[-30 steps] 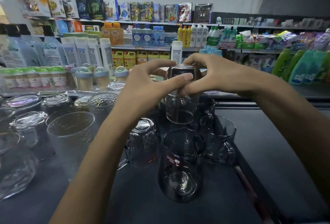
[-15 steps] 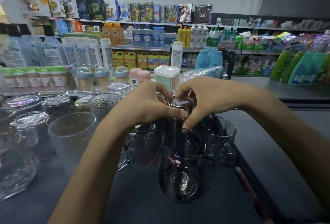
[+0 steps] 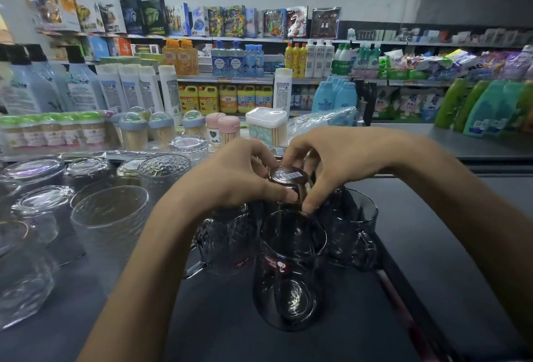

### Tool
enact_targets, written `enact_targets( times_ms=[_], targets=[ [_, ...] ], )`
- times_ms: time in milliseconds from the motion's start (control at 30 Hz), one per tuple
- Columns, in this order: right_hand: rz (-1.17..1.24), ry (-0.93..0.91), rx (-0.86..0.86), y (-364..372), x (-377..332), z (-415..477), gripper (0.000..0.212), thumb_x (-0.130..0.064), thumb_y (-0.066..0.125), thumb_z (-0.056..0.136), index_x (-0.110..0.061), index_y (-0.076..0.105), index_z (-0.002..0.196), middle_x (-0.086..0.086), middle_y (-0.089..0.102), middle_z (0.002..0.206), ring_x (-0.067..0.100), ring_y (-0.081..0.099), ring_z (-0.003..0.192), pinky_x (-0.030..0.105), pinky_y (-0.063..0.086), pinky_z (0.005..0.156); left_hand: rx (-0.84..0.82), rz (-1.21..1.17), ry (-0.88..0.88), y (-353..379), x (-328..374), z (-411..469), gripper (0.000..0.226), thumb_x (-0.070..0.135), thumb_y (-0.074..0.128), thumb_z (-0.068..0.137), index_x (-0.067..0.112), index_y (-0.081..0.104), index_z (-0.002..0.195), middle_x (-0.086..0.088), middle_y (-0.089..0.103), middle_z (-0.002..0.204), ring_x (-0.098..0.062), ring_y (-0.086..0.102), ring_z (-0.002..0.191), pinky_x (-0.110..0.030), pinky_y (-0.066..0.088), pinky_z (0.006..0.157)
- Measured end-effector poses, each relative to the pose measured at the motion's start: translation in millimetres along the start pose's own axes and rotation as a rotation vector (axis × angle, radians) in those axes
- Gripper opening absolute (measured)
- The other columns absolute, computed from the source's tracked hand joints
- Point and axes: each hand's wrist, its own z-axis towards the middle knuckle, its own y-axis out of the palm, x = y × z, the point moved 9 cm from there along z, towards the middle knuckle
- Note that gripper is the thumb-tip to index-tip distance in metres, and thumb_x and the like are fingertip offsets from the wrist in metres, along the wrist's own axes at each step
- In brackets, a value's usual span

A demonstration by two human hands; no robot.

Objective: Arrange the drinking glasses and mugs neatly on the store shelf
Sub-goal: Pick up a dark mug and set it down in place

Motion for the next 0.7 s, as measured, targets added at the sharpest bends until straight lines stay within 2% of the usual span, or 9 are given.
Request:
enact_targets(
  times_ms=[100,233,300,500,600,700],
  targets=[
    [0.091,-0.015,-0.025,-4,4,-1,0.069,-0.028,0.099,0.062,-0.025,0.065,0.123,-0.006,0.072,0.106,0.01,0.076,0.086,0.028,0.061,0.084,-0.012,0.005,-0.004,-2,-1,-1,0.057,0.047,0.095,0.062,0.03,0.069,0.111,0.005,0.069,0.105,-0.013,0.07,0.09,-0.032,0.059,0.082],
    [0.077,-0.025,-0.018,-6,6,-1,0.063,-0.031,0.098,0.065,-0.026,0.068,0.12,-0.008,0.072,0.114,0.008,0.075,0.091,0.019,0.059,0.082,-0.007,-0.002,-0.035,-3,-3,-3,0.059,0.047,0.095,0.06,0.029,0.07,0.11,0.007,0.072,0.094,-0.015,0.074,0.084,-0.04,0.06,0.081],
    [0.071,-0.021,-0.012,-6,6,0,0.062,-0.035,0.098,0.064,-0.028,0.069,0.118,-0.009,0.072,0.113,0.007,0.075,0.09,0.022,0.059,0.085,-0.013,-0.005,-0.049,-4,-5,-3,0.058,0.047,0.096,0.058,0.028,0.072,0.108,0.007,0.073,0.09,-0.017,0.074,0.083,-0.042,0.061,0.082],
    [0.073,-0.008,-0.003,-5,6,0,0.061,-0.041,0.098,0.06,-0.03,0.07,0.113,-0.006,0.073,0.105,0.007,0.074,0.086,0.04,0.059,0.093,-0.049,-0.022,-0.03,-3,-6,-3,0.058,0.049,0.095,0.055,0.033,0.074,0.107,0.004,0.073,0.1,-0.017,0.073,0.093,-0.047,0.059,0.093],
    [0.101,-0.026,-0.01,-10,5,-4,0.059,-0.034,0.098,0.064,-0.029,0.07,0.116,-0.006,0.073,0.108,0.011,0.076,0.088,0.039,0.06,0.094,-0.064,-0.033,-0.021,-3,-5,-4,0.071,0.058,0.09,0.044,0.035,0.073,0.109,0.004,0.074,0.103,-0.017,0.074,0.094,-0.048,0.06,0.093],
    [0.108,-0.047,-0.005,-12,3,-5,0.056,-0.033,0.096,0.065,-0.029,0.072,0.115,-0.005,0.075,0.107,0.012,0.075,0.087,0.038,0.06,0.092,-0.045,-0.014,-0.031,-7,-7,-3,0.067,0.056,0.093,0.048,0.034,0.072,0.108,0.007,0.074,0.102,-0.014,0.074,0.092,-0.045,0.061,0.09]
  ],
)
